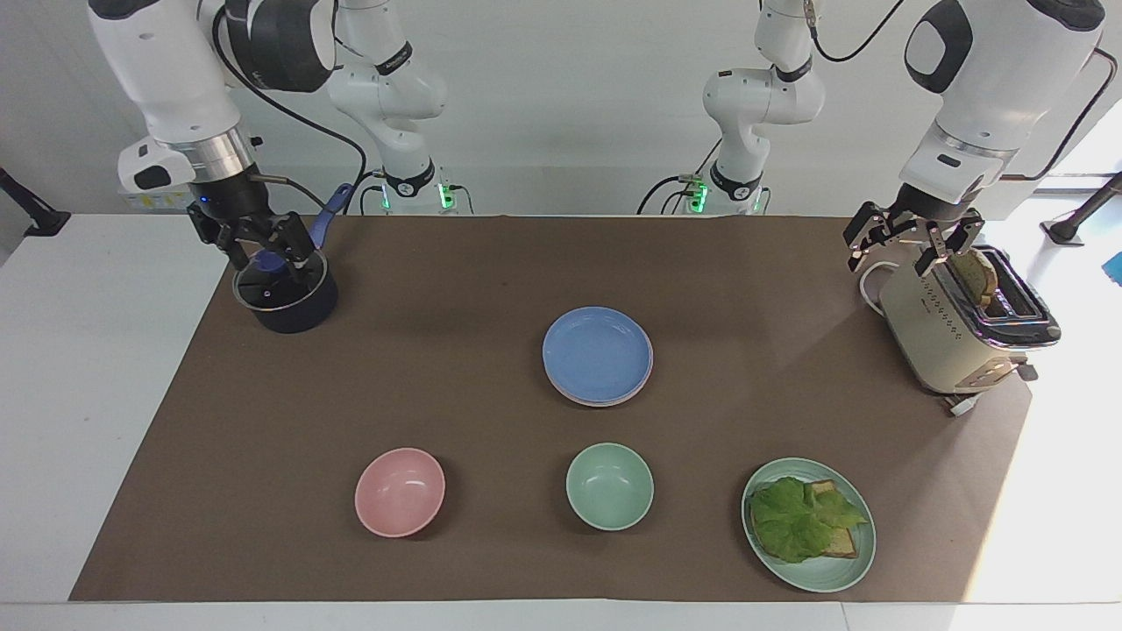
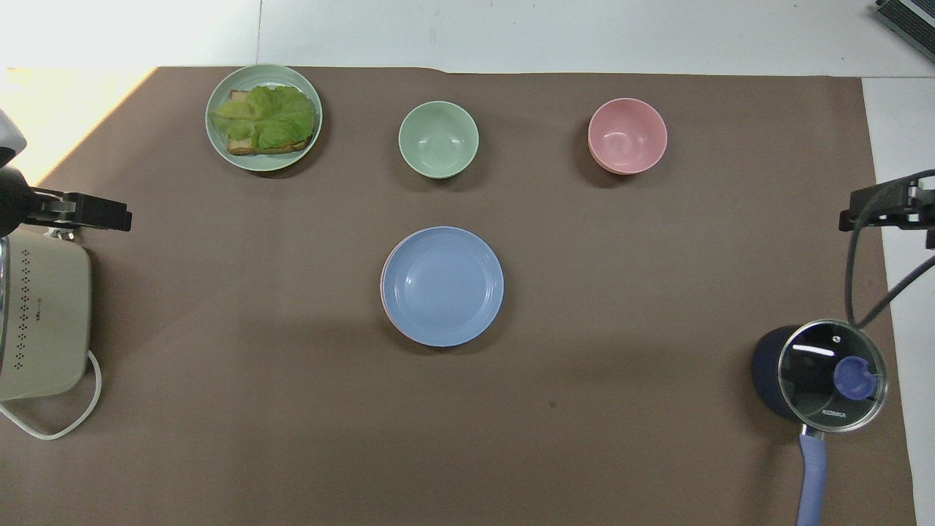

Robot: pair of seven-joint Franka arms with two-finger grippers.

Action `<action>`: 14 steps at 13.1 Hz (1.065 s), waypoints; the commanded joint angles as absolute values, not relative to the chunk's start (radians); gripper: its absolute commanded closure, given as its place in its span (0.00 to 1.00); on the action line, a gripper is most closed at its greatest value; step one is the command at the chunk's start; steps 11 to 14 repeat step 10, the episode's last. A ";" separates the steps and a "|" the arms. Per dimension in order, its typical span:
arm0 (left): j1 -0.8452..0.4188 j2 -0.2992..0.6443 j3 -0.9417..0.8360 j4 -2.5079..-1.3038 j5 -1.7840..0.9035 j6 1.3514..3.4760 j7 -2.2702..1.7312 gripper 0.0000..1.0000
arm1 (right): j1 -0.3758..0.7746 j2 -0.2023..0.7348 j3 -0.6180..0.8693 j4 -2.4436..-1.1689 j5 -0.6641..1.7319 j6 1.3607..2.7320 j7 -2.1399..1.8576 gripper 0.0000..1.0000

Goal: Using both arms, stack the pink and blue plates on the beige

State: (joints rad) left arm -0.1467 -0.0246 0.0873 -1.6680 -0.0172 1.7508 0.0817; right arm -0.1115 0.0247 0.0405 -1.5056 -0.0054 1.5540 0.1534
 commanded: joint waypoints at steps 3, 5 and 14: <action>-0.138 -0.020 0.080 -1.652 0.002 1.730 0.087 0.00 | -0.107 0.020 0.061 -1.503 -0.028 1.523 0.135 0.00; -0.138 -0.020 0.080 -1.652 0.002 1.730 0.087 0.00 | -0.101 0.014 0.064 -1.514 -0.026 1.529 0.137 0.00; -0.138 -0.020 0.080 -1.652 0.002 1.730 0.087 0.00 | -0.095 0.014 0.064 -1.516 -0.026 1.529 0.129 0.00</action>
